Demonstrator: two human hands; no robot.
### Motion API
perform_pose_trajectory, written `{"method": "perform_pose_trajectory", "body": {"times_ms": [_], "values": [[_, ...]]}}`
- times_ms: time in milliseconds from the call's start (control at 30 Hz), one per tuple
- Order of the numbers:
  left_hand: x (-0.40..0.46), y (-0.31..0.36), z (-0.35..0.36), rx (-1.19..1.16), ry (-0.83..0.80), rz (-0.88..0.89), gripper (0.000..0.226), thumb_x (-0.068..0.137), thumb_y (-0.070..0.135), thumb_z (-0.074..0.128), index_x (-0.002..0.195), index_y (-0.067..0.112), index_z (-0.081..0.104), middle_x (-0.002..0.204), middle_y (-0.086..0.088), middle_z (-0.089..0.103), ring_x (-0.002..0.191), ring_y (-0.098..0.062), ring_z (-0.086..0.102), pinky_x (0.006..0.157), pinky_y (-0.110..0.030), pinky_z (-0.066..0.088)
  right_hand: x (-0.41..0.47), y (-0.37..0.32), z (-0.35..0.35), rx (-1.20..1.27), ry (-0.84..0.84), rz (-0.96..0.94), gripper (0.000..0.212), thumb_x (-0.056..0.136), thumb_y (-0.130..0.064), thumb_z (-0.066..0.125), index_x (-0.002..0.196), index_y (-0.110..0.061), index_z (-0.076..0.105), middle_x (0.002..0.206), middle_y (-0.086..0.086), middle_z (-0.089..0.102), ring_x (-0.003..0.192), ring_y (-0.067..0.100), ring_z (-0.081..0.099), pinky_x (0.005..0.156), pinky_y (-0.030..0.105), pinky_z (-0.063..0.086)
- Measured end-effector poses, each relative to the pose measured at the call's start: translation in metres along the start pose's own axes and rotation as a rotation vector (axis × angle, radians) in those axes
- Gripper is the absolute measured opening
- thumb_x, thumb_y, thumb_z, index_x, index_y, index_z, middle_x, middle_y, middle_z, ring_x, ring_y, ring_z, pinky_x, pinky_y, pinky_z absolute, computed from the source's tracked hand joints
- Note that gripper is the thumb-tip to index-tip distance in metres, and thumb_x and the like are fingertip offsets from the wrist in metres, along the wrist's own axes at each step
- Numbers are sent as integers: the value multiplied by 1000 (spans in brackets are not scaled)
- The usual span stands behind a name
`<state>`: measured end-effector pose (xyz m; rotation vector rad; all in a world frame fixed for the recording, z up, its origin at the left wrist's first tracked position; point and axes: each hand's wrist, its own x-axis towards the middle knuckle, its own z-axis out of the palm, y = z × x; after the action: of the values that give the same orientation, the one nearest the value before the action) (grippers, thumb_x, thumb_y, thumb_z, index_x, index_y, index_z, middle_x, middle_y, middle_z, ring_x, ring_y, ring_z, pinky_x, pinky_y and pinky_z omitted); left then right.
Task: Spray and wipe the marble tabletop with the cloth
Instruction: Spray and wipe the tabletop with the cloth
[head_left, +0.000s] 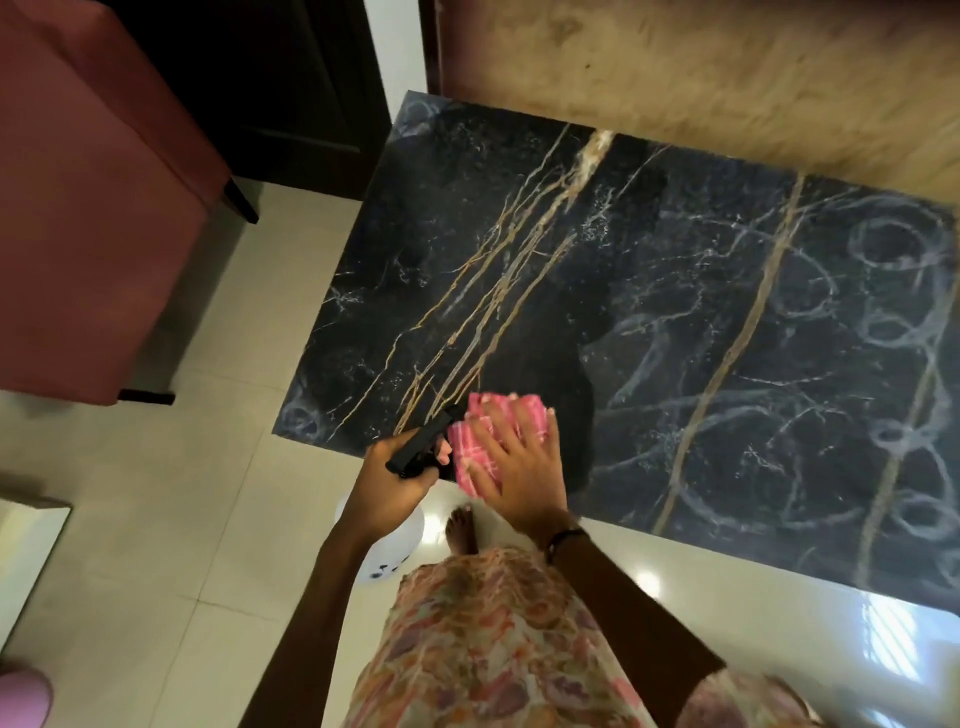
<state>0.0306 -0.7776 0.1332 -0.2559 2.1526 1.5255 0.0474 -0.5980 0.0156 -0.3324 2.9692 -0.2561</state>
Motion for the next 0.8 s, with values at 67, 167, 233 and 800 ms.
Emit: {"method": "perform_pose_trajectory", "body": {"times_ms": [67, 167, 233, 800], "values": [[2, 7, 11, 0, 6, 1, 23, 83, -16, 53, 85, 2, 65, 60, 16, 67, 52, 7, 58, 54, -5, 44, -34, 17, 2, -2, -10, -59, 56, 95, -58, 32, 144, -31, 34, 152, 1, 38, 145, 28, 20, 111, 63, 16], [3, 17, 27, 5, 5, -10, 21, 85, -8, 57, 90, 9, 68, 83, 4, 70, 66, 8, 62, 74, -29, 52, -66, 68, -1, -45, 4, -31, 57, 95, -59, 31, 145, -32, 32, 154, 1, 35, 146, 28, 17, 112, 62, 16], [3, 22, 36, 18, -4, -30, 21, 85, -5, 58, 92, 12, 68, 90, 0, 69, 70, 8, 62, 86, -49, 49, -60, 100, -8, -60, -8, 33, 59, 94, -59, 29, 146, -32, 30, 154, 2, 34, 145, 28, 17, 112, 62, 17], [21, 42, 110, 74, -27, -28, 24, 82, -9, 57, 91, 10, 69, 88, -2, 70, 62, 6, 61, 56, -11, 39, -98, 166, -19, -29, -48, -51, 55, 96, -59, 22, 142, -34, 38, 151, 0, 39, 143, 27, 25, 112, 60, 19]]}}
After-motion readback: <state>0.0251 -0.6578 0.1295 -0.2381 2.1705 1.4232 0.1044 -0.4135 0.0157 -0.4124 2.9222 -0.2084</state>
